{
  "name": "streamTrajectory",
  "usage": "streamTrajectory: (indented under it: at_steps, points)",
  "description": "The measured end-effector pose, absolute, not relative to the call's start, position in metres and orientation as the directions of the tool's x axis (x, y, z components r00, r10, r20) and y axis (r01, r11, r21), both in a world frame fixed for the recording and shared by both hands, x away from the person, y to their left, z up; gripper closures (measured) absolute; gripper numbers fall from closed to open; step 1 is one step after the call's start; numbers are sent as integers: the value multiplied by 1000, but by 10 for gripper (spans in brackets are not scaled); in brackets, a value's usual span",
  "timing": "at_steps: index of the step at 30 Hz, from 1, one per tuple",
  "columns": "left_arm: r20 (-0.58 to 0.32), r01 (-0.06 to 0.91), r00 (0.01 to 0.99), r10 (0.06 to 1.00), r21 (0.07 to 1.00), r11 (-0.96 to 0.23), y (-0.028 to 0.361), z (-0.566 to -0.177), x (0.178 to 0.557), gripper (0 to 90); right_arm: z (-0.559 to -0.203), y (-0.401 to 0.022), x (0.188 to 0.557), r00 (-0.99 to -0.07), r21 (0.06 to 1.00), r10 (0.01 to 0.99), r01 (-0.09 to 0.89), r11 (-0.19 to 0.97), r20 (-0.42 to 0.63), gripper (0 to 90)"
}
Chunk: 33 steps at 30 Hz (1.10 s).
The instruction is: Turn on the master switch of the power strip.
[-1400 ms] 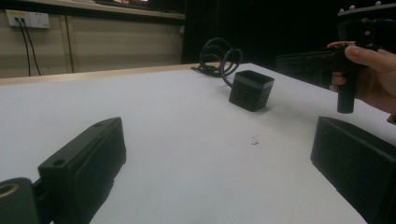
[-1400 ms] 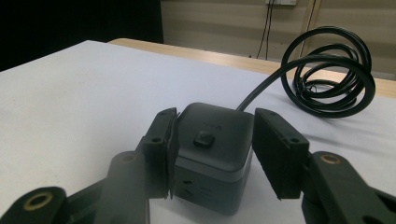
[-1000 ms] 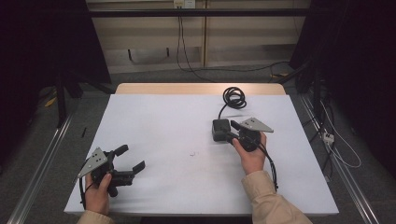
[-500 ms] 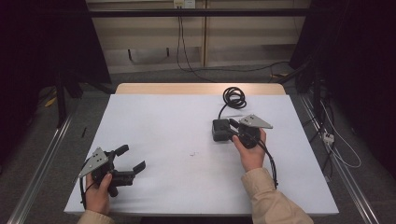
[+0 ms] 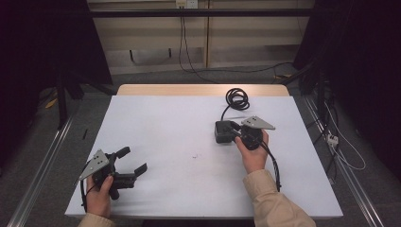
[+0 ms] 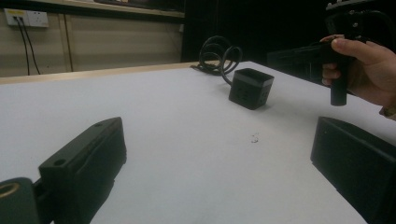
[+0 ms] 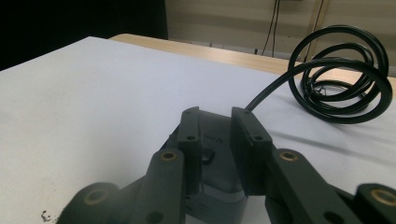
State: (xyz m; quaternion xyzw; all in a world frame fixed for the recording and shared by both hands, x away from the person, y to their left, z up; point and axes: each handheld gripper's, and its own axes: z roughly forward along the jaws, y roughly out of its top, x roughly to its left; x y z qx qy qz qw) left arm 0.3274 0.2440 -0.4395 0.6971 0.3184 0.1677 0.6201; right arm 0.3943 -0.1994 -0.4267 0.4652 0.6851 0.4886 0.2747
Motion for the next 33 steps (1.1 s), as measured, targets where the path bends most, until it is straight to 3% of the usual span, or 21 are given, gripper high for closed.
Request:
streamTrajectory:
  at_steps: [33]
  points:
    - [-163,237,741,652,971,-25,243,-439,327,31,-429,-198,399,-451,914,888,391,108,88,893]
